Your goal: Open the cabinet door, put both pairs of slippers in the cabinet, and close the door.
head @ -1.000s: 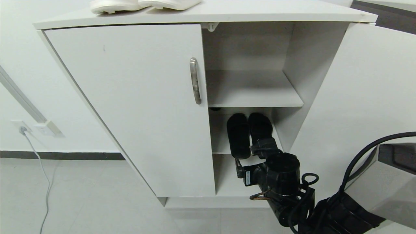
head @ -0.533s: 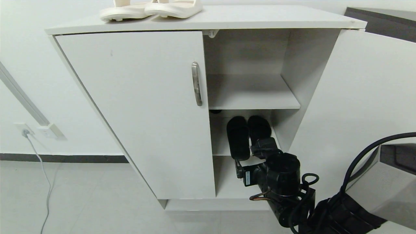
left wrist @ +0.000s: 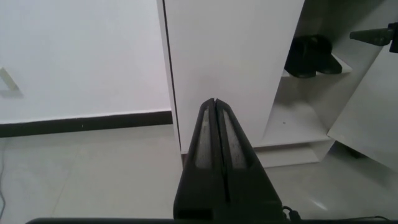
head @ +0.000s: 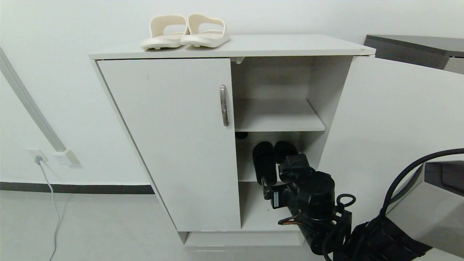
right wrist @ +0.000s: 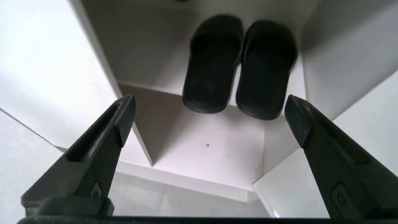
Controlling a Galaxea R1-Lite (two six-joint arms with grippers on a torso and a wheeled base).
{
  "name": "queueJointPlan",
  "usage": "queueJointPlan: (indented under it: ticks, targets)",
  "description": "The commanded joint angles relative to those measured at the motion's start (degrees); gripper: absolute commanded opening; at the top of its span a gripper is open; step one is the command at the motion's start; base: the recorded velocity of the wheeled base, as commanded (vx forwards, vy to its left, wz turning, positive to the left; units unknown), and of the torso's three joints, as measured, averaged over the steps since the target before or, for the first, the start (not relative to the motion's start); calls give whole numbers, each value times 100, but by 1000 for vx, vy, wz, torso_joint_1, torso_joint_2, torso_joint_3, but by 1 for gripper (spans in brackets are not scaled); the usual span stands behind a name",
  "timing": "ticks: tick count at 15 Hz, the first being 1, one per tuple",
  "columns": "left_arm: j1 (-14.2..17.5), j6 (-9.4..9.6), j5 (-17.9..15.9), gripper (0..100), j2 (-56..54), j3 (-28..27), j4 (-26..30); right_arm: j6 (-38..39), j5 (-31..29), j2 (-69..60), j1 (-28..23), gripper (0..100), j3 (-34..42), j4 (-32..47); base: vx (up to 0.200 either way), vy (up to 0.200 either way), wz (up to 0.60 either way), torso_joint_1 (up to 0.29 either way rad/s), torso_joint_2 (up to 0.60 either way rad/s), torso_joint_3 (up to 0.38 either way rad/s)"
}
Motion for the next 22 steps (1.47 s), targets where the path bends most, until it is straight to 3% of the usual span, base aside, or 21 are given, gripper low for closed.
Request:
queueJointPlan:
  ticks: [1, 8, 22]
  targets:
    - [1, -7, 1, 0, 9, 1, 2, 1, 1, 19, 12, 100, 13, -47, 0, 0, 0, 2, 7, 95]
    - [1, -16, 1, 0, 9, 1, 2, -25, 1, 54, 12, 100, 39, -153, 0, 0, 0, 0, 0, 7]
    - [1, -16, 1, 0, 9, 1, 2, -60, 1, 46, 144, 100, 127, -206, 0, 200, 0, 3, 3, 2]
